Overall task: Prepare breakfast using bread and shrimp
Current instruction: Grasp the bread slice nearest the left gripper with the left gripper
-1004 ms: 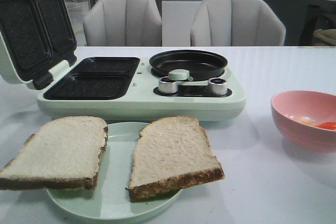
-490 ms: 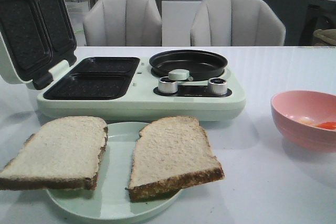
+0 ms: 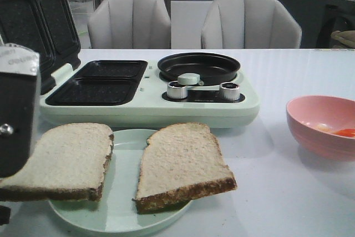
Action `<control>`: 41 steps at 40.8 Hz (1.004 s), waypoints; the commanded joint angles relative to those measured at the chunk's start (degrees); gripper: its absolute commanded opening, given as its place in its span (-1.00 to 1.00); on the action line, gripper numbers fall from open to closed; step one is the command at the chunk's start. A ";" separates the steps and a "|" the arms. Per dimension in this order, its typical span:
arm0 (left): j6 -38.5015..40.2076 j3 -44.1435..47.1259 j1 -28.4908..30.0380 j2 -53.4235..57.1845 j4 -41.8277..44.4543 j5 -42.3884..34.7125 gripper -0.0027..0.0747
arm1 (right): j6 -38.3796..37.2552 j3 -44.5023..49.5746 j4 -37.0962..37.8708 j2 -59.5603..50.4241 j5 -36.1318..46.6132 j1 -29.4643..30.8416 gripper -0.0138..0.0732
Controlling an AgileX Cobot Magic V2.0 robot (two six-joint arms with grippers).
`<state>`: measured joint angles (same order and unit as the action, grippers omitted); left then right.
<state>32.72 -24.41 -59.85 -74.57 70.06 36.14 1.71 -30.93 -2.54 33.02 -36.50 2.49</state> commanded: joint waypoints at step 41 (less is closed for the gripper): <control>22.27 -1.31 0.24 -12.22 21.08 6.41 -0.59 | 0.18 -2.03 0.55 0.55 3.79 0.20 0.60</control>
<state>53.97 -24.64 -59.52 -88.24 90.21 39.20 1.71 -30.93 -2.54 33.02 -36.59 2.49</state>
